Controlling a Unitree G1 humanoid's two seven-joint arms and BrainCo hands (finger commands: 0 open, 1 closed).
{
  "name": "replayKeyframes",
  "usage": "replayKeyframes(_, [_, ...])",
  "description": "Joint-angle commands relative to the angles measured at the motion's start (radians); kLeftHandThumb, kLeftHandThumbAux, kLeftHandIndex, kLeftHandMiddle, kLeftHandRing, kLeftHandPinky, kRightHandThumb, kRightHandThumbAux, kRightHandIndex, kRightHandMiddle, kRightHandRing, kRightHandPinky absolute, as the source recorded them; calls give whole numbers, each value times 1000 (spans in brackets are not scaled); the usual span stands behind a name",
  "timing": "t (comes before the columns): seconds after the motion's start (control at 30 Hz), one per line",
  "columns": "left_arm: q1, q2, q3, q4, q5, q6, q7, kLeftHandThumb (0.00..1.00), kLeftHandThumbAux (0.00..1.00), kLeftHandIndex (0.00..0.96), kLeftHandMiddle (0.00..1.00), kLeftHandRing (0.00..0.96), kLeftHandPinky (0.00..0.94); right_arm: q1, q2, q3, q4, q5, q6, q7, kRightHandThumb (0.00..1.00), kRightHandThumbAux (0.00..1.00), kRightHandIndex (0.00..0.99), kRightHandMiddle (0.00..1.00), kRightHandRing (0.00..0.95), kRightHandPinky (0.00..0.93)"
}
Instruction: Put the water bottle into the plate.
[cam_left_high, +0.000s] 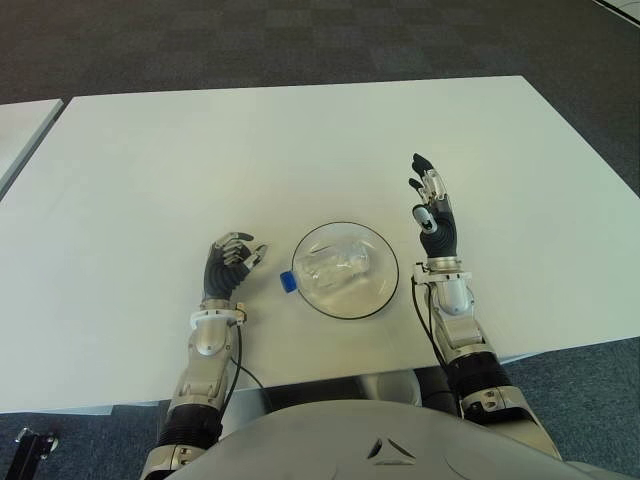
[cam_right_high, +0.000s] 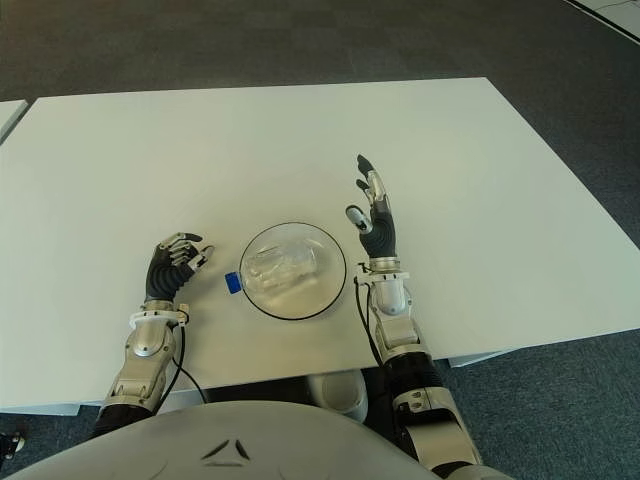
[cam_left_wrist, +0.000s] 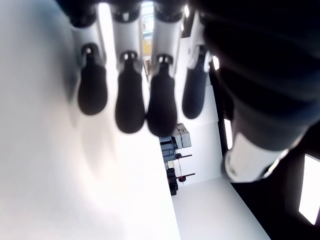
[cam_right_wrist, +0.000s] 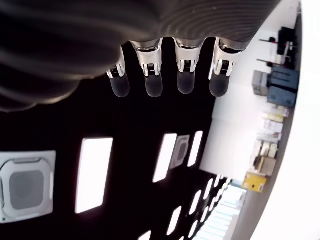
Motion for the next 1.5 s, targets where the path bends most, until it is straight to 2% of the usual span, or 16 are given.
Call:
replayKeyframes(0.03, [4, 4, -5, 15, 7, 11, -15, 703, 718, 435, 686, 674, 646, 28, 45, -42, -11, 115, 69, 50, 381, 356, 0, 0, 0, 0])
replayKeyframes(0.13, [6, 2, -5, 9, 8, 18, -12, 703, 717, 435, 686, 674, 646, 52, 75, -66, -45, 204, 142, 87, 342, 477, 14, 6, 6, 51])
replayKeyframes(0.3, [12, -8, -1, -9, 1, 51, -6, 704, 716, 435, 683, 669, 637, 86, 79, -117, -65, 322, 252, 167, 336, 627, 165, 123, 124, 236])
replayKeyframes(0.43, [16, -15, 3, -20, 0, 69, 0, 705, 716, 436, 682, 665, 633, 108, 70, -151, -58, 357, 285, 223, 316, 690, 238, 218, 214, 316])
replayKeyframes(0.63, [17, -15, 3, -19, 17, 65, 13, 706, 716, 436, 684, 665, 638, 116, 79, -184, -58, 358, 325, 250, 242, 772, 354, 362, 374, 446])
replayKeyframes(0.67, [17, -15, 2, -18, 18, 63, 13, 706, 716, 436, 686, 666, 640, 117, 81, -190, -55, 358, 328, 251, 401, 757, 379, 397, 406, 469])
replayKeyframes(0.7, [17, -15, 2, -17, 19, 61, 14, 706, 716, 436, 686, 667, 642, 118, 84, -196, -53, 358, 330, 250, 503, 747, 396, 419, 426, 484])
replayKeyframes(0.8, [15, -16, 1, -14, 21, 51, 14, 706, 716, 436, 686, 667, 642, 119, 96, -212, -47, 356, 332, 248, 627, 736, 417, 477, 475, 520])
replayKeyframes(0.93, [18, -20, 1, -17, 18, 51, 10, 705, 716, 436, 684, 666, 640, 125, 113, -231, -36, 357, 317, 247, 679, 730, 428, 536, 534, 574])
replayKeyframes(1.13, [22, -29, 4, -31, 5, 65, 2, 705, 716, 436, 677, 660, 630, 136, 126, -252, -15, 351, 302, 261, 698, 728, 434, 598, 599, 619])
replayKeyframes(1.5, [32, -34, 4, -49, -1, 78, -2, 705, 715, 436, 681, 661, 632, 157, 111, -268, 6, 335, 343, 280, 704, 727, 436, 634, 631, 633])
